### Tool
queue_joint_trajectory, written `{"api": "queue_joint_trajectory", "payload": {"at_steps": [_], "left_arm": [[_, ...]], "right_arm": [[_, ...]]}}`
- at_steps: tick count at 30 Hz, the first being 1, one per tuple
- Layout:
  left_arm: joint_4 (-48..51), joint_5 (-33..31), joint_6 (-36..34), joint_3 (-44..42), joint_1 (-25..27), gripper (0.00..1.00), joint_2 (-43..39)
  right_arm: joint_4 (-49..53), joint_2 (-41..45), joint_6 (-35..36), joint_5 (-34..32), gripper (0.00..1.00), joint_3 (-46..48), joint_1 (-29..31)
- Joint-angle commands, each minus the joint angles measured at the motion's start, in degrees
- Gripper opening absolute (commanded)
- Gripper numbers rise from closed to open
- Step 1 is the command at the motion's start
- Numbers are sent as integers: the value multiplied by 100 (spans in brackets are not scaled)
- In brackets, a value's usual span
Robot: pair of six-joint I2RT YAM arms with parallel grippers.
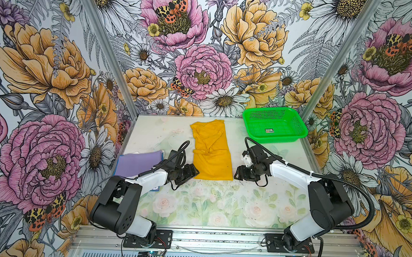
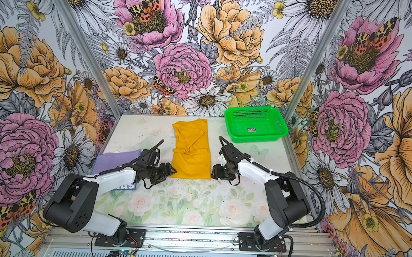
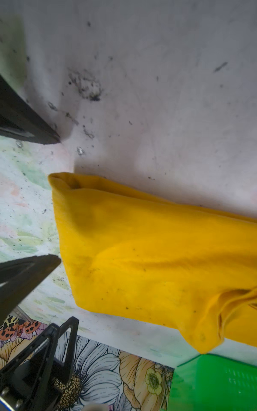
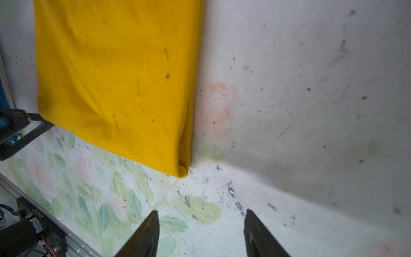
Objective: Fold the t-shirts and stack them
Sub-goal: 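Grasp the yellow bundle's nearer corners with both grippers and pull it toward the robot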
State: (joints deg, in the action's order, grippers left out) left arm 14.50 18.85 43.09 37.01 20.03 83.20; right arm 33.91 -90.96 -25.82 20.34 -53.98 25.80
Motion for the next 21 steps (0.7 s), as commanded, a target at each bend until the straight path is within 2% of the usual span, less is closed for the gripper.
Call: {"api": "queue_joint_trajectory", "payload": {"at_steps": [1, 5, 10, 12, 14, 16, 17, 18, 21], "left_arm": [[-421, -23, -99, -182, 49, 77, -79], [-718, 43, -154, -265, 114, 71, 126], [-779, 15, -174, -189, 200, 54, 399], [-723, -72, -155, -203, 242, 40, 390], [-611, -117, -139, -227, 256, 15, 315], [-402, -349, -109, -280, 343, 3, 87], [-234, -487, -108, -304, 384, 0, -36], [-145, -538, -101, -340, 417, 0, -155], [-123, -584, -31, -548, 464, 0, -444]], "right_arm": [[-341, -52, 52, 313, 53, 122, 4], [-713, -331, 6, 516, 50, 198, 8], [-1004, -669, -43, 698, 49, 194, 47], [-1140, -794, -54, 754, 49, 184, 56], [-1198, -915, -73, 788, 48, 132, 89], [-1241, -1013, -53, 799, 45, 102, 135], [-1249, -1065, -54, 772, 40, 82, 153], [-1253, -1125, -61, 750, 32, 63, 153], [-1255, -1200, -72, 689, 16, 80, 166]]}}
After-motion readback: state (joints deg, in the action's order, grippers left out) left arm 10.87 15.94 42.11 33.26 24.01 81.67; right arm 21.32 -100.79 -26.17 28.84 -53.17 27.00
